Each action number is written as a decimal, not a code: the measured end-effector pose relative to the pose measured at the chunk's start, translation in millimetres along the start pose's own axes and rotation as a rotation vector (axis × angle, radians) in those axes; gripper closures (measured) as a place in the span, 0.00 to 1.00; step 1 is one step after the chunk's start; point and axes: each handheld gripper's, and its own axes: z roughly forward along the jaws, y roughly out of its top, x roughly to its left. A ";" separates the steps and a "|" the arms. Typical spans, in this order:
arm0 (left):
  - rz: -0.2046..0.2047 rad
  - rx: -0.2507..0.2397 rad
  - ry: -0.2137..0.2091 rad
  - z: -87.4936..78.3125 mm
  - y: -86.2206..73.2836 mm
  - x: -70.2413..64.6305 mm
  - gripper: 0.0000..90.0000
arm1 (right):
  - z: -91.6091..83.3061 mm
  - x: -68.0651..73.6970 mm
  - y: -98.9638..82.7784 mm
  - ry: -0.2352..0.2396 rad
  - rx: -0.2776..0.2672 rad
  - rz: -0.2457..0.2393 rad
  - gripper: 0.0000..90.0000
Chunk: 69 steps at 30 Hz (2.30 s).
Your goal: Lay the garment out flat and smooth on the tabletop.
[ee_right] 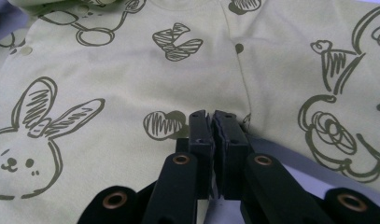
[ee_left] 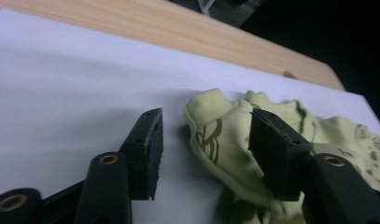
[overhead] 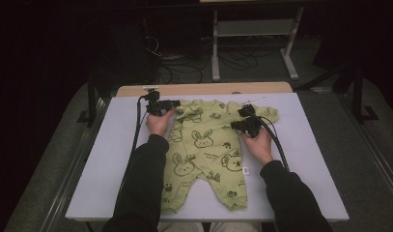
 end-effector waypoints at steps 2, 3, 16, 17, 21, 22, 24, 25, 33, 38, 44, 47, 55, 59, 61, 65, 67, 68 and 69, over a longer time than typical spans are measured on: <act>0.019 0.007 0.001 2.7 0.9 -4.4 0.63 | 0.6 -0.4 -0.5 0.001 0.002 0.000 0.95; 0.045 0.008 0.007 2.9 1.5 -8.1 0.72 | 0.9 -0.6 -0.7 0.001 0.001 0.000 0.95; 0.248 -0.166 0.009 -37.4 12.4 -32.4 0.91 | 0.9 0.1 -1.6 -0.009 0.008 -0.010 0.95; 0.260 -0.183 0.025 -42.7 13.7 -31.9 0.91 | 0.9 0.0 -1.6 -0.009 0.009 -0.011 0.95; 0.269 -0.257 0.079 -63.4 16.6 -22.0 0.91 | 1.1 -0.2 -1.8 -0.010 0.010 -0.016 0.95; 0.267 -0.268 0.088 -66.7 16.7 -19.4 0.91 | 1.2 -0.4 -1.8 -0.008 0.010 -0.014 0.95; 0.264 -0.292 0.119 -76.1 16.3 -10.9 0.91 | 1.7 -0.7 -1.9 -0.007 0.012 -0.010 0.95; 0.261 -0.303 0.131 -79.9 15.8 -6.7 0.91 | 2.0 -0.8 -2.0 -0.008 0.014 -0.011 0.95; 0.193 -0.376 0.237 -90.9 2.1 18.7 0.90 | 3.1 -0.7 -1.8 -0.009 0.011 -0.008 0.95; 0.126 -0.380 0.296 -85.8 -8.6 28.4 0.90 | 2.6 -1.0 -1.8 -0.008 0.010 -0.011 0.95; 0.027 -0.408 0.343 -86.3 -20.7 43.3 0.86 | 2.4 -1.0 -1.9 -0.008 0.010 -0.012 0.95; -0.003 -0.399 0.372 -89.5 -22.4 49.9 0.82 | 2.3 -1.1 -1.9 -0.008 0.009 -0.015 0.95; -0.116 -0.455 0.429 -109.6 -27.8 67.6 0.71 | 3.1 -1.0 -2.1 -0.010 0.013 -0.015 0.95; -0.100 -0.461 0.425 -120.6 -26.5 72.2 0.68 | 3.2 -0.8 -1.9 -0.010 0.013 -0.013 0.95; -0.086 -0.471 0.406 -124.8 -25.5 72.0 0.60 | 3.1 -1.1 -1.9 -0.008 0.013 -0.010 0.95; -0.013 -0.456 0.351 -131.3 -24.0 68.9 0.42 | 1.1 -1.9 -1.2 0.000 0.004 -0.009 0.94; 0.019 -0.446 0.320 -133.4 -24.2 67.3 0.36 | -0.2 -2.1 -0.9 0.004 0.002 -0.005 0.93; 0.033 -0.441 0.306 -134.4 -24.5 66.6 0.33 | -1.0 -2.2 -0.8 0.004 0.003 -0.003 0.93; 0.053 -0.433 0.292 -135.6 -24.8 66.0 0.29 | -1.5 -2.6 -0.6 0.006 -0.002 -0.004 0.93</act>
